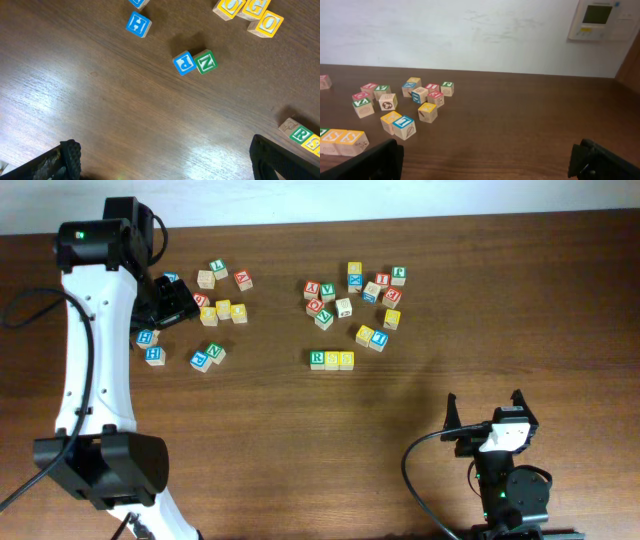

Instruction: Spell out RSS

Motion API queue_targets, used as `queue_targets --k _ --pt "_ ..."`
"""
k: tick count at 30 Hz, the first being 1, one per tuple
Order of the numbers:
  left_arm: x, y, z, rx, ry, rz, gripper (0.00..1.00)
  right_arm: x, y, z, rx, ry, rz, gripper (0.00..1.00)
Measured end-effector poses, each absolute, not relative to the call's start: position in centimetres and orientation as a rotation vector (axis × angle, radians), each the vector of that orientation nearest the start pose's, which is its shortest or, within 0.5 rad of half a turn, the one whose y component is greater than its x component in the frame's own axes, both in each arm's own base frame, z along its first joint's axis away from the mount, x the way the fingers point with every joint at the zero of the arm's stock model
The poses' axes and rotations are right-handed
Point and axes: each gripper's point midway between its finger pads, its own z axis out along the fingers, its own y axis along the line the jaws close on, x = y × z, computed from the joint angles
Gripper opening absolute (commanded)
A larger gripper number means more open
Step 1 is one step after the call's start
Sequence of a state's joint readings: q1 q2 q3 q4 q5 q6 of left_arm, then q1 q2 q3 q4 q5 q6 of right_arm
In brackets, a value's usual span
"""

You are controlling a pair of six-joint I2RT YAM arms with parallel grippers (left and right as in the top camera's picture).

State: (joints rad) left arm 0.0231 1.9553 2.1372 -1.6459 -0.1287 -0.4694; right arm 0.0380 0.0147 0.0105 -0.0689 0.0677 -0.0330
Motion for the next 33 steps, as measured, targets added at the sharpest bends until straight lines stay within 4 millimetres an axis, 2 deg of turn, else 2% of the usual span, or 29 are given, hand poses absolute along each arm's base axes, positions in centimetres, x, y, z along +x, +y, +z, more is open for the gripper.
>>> queue_targets --k 6,33 --pt "37.46 3.07 21.85 -0.743 2.912 0.153 0.99 24.62 -0.96 15.84 0.024 1.644 -0.069 0.98" --pt "37.46 3.07 21.85 -0.743 2.912 0.153 0.99 24.63 -0.83 15.84 0.018 1.644 -0.062 0.98"
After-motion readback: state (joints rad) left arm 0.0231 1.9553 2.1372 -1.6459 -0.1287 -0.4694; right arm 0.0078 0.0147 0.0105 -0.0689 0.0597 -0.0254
